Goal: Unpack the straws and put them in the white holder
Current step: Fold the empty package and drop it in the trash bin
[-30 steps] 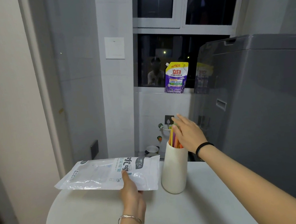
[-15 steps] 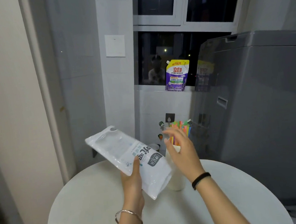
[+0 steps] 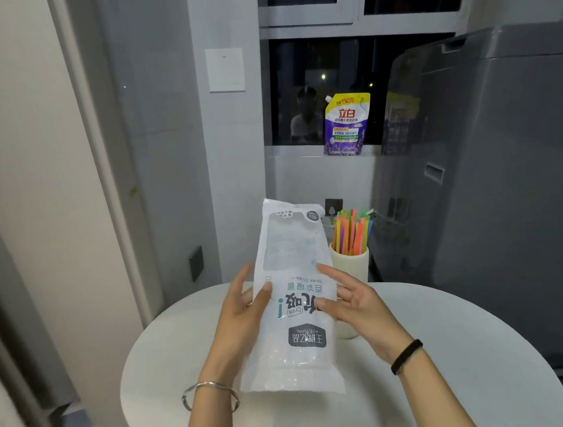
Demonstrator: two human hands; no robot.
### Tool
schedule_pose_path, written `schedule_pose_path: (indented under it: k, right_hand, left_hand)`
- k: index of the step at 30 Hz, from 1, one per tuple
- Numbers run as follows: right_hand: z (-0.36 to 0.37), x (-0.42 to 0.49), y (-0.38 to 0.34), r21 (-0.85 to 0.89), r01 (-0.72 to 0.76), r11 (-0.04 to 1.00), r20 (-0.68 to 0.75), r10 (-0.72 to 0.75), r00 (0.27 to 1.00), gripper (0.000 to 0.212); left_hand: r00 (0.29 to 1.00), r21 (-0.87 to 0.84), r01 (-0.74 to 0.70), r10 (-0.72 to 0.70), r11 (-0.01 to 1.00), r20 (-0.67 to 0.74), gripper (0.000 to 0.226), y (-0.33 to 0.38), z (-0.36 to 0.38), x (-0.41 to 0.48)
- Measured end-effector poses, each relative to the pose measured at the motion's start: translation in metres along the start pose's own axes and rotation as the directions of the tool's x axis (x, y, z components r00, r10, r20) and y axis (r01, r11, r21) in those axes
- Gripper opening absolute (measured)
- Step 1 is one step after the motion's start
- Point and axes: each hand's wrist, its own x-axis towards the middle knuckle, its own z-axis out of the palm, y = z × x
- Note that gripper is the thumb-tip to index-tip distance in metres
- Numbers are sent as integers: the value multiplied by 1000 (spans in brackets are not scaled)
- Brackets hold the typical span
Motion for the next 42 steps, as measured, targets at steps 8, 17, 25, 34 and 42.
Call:
schedule_pose_path:
  k: [8,17,25,34,42]
  right_hand:
    - [1,-3,4,-243,44,969,-115,-74,991,12]
    - [30,0,-10,-137,117,984,37,-113,993,19]
    - [100,6,7,-131,142,981,176,-118,977,39]
    - [179,1,50,-229,60,972,342,23,939,32]
    - [214,-1,74,-227,27,974,394,66,917,26]
  left_hand:
    - [983,456,-170,185,874,11,49,8,-25,-8]
    - [969,527,-246,220,813,112,17,33,-69,-35]
    - [851,406,-163,337,899,-403,18,49,-168,-81]
    - [522,-76,52,-92,996,-848,16,-45,-266,-150]
    - [259,-363,106,-378,926,-889,27,-142,-290,-194]
